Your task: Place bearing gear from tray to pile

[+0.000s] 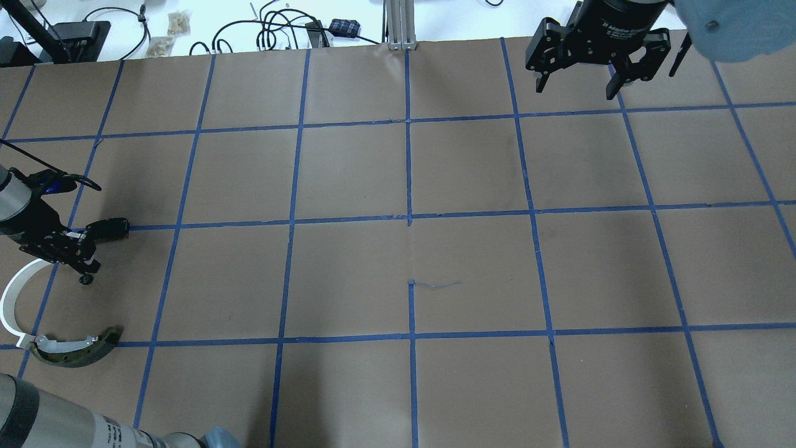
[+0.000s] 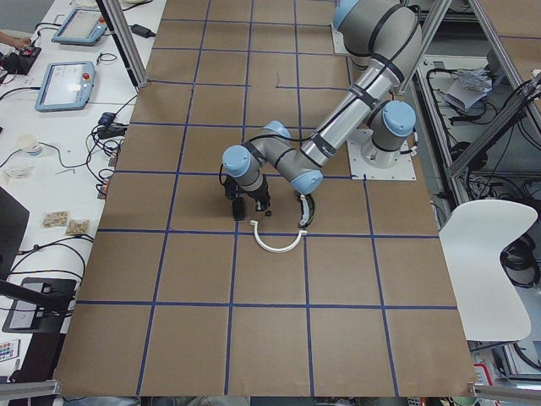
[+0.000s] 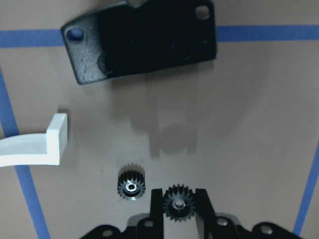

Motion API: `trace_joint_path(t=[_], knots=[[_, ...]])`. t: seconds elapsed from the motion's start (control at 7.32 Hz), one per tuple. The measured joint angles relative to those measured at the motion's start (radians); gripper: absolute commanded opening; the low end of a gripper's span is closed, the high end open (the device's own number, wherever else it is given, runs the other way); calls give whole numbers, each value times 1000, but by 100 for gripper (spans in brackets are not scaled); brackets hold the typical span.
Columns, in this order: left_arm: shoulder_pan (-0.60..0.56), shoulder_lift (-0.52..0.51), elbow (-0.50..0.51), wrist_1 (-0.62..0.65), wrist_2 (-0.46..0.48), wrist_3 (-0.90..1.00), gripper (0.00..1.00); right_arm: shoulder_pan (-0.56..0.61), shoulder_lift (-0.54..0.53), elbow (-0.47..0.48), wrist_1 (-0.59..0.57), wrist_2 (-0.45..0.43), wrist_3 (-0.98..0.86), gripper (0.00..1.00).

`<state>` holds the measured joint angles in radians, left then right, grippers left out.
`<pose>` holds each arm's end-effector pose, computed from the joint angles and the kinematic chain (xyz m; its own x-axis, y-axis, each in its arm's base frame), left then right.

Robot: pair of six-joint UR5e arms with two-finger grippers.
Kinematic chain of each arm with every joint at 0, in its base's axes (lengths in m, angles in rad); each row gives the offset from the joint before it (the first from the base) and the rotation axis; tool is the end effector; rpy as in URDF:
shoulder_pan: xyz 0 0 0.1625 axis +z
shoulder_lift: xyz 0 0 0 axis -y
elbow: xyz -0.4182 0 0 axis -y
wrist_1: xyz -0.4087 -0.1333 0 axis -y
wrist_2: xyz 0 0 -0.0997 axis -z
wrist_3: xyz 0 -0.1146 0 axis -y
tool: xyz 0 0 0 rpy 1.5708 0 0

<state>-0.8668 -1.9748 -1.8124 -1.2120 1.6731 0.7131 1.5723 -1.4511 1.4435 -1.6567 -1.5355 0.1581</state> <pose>0.2660 -0.5012 0.1636 -0.9938 0.0079 0.1110 0.0387 0.9598 0.2780 0.1382 -0.5684 0.4761 -0.9871 0.1520 -0.0494 0.1559 0.9840 -0.0867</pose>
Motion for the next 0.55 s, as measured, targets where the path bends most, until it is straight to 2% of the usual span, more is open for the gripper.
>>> trace_joint_path(t=[0.14,0.27,0.55], knots=[[0,-3,0,0,3,0,9,0,0,0,0,0,0,100],[0,-7,0,1,5,0,30,0,0,0,0,0,0,100],[0,-15,1,3,8,3,62,0,0,0,0,0,0,100]])
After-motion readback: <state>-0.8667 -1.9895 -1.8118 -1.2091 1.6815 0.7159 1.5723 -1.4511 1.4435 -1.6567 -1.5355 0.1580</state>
